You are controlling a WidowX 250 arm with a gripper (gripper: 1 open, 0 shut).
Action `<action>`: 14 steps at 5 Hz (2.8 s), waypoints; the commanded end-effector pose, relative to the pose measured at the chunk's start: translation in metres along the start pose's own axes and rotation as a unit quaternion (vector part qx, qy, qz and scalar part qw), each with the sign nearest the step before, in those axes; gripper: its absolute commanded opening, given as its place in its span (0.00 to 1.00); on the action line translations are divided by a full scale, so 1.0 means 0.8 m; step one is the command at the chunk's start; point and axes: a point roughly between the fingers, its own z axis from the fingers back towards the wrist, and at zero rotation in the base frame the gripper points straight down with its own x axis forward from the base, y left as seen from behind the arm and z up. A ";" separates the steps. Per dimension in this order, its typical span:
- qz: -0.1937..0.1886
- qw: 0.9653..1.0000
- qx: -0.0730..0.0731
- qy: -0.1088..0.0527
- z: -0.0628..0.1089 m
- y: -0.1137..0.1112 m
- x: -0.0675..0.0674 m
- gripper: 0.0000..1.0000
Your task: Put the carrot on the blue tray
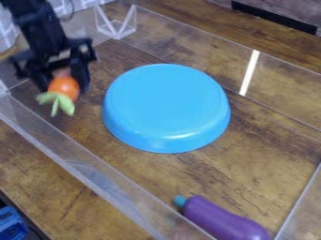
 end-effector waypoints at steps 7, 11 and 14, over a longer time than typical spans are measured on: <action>-0.263 0.964 -0.041 0.023 -0.018 -0.149 -0.017 0.00; -0.283 0.959 -0.005 0.005 -0.026 -0.154 -0.005 0.00; -0.327 0.944 0.026 0.029 -0.039 -0.132 -0.009 0.00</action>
